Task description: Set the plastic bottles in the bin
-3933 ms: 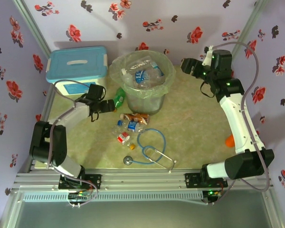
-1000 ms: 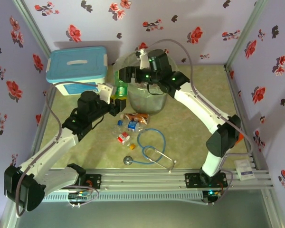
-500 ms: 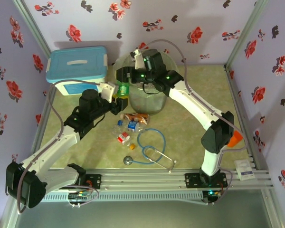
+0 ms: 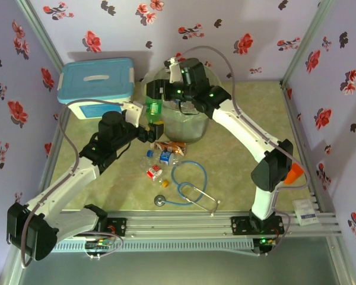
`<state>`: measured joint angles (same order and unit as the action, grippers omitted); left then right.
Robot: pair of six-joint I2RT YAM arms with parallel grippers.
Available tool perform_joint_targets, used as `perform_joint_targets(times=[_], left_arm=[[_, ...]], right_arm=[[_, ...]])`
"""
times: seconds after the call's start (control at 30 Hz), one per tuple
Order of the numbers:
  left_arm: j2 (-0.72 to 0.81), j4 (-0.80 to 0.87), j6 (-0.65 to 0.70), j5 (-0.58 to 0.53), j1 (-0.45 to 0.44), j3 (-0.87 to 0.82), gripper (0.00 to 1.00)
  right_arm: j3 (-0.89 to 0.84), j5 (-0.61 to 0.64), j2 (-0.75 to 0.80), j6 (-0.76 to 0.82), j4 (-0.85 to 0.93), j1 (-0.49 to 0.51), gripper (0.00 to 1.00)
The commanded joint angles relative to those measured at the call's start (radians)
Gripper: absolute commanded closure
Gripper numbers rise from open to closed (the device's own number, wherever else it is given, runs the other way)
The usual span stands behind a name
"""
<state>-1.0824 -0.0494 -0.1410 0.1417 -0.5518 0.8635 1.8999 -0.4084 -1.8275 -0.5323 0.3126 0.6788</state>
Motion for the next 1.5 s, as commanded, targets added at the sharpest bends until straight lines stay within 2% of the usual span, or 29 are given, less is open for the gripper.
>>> perform_joint_targets(times=[0.0, 0.1, 0.23, 0.5, 0.67, 0.8, 1.23, 1.47], left_arm=[[0.017, -0.007, -0.055, -0.058, -0.005, 0.047, 0.01], [-0.024, -0.009, -0.107, -0.075, -0.005, 0.076, 0.01], [-0.088, -0.012, -0.167, -0.147, -0.005, 0.138, 0.01], [-0.259, 0.019, -0.194, -0.218, 0.005, 0.287, 0.00], [-0.342, 0.073, -0.249, -0.220, 0.045, 0.346, 0.00], [-0.377, 0.102, -0.241, -0.217, 0.053, 0.368, 0.00], [-0.389, 0.128, -0.246, -0.216, 0.063, 0.363, 0.00], [-0.375, 0.125, -0.260, -0.216, 0.063, 0.327, 0.00]], right_arm=[[0.040, 0.066, 0.017, -0.012, -0.108, -0.068, 0.54], [0.090, 0.026, -0.005, -0.077, -0.166, -0.157, 0.54], [0.165, 0.039, -0.016, -0.084, -0.179, -0.238, 0.56], [0.163, 0.192, 0.015, 0.050, -0.148, -0.339, 0.57], [0.157, 0.364, 0.037, 0.284, -0.035, -0.344, 0.59], [0.170, 0.383, 0.028, 0.392, 0.046, -0.344, 0.60], [0.302, 0.408, -0.089, 0.600, 0.343, -0.278, 0.61], [0.300, 0.427, -0.152, 0.577, 0.393, -0.261, 0.61]])
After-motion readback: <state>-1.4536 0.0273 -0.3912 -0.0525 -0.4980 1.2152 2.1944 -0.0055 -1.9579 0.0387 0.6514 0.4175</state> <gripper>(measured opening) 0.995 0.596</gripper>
